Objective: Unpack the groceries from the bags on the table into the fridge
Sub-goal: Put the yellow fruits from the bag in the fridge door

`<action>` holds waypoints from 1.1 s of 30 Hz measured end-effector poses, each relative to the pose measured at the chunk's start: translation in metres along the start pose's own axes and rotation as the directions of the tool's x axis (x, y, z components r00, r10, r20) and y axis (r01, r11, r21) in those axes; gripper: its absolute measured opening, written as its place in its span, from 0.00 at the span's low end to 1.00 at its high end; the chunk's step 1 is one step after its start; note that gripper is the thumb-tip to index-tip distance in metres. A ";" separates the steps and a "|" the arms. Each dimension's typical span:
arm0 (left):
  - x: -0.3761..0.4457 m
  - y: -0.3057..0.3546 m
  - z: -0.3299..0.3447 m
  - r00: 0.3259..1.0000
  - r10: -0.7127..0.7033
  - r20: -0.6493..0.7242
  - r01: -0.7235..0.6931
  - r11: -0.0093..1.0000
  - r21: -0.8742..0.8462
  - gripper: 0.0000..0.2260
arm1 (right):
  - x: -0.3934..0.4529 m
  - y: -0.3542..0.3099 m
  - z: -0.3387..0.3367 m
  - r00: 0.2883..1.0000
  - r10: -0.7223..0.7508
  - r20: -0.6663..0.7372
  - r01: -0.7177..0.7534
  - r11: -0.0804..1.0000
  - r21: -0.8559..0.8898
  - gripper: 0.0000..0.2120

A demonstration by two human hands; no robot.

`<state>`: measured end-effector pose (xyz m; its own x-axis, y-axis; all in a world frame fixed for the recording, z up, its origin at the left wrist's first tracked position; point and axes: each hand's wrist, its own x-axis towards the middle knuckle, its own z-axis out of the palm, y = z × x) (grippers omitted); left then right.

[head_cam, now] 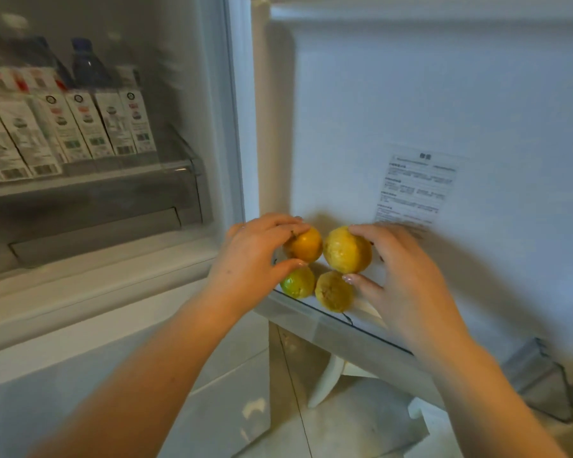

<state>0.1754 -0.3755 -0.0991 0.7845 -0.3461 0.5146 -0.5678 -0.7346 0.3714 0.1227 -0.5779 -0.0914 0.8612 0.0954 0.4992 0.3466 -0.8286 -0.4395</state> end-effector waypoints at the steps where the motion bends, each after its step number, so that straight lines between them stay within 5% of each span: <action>1: 0.002 -0.003 0.000 1.000 0.012 0.001 -0.012 1.000 0.016 0.24 | 0.001 -0.001 0.002 1.000 0.019 0.003 -0.019 1.000 -0.006 0.28; 14: 0.005 -0.025 0.005 0.994 0.001 0.109 0.009 0.996 -0.093 0.23 | 0.005 -0.006 0.023 0.993 0.113 0.028 -0.109 0.988 -0.110 0.28; 17: 0.003 -0.026 0.003 0.994 -0.040 0.103 0.055 0.988 -0.147 0.28 | 0.004 -0.007 0.025 0.990 0.134 0.046 -0.128 0.984 -0.122 0.28; 33: -0.012 -0.036 0.005 0.999 0.032 -0.006 -0.032 0.998 -0.047 0.20 | 0.001 -0.013 0.026 0.982 0.150 0.112 -0.125 0.971 -0.202 0.32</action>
<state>0.1877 -0.3480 -0.1228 0.7646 -0.3657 0.5307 -0.6036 -0.6949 0.3909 0.1286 -0.5524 -0.1041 0.9395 0.0315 0.3410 0.1540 -0.9282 -0.3386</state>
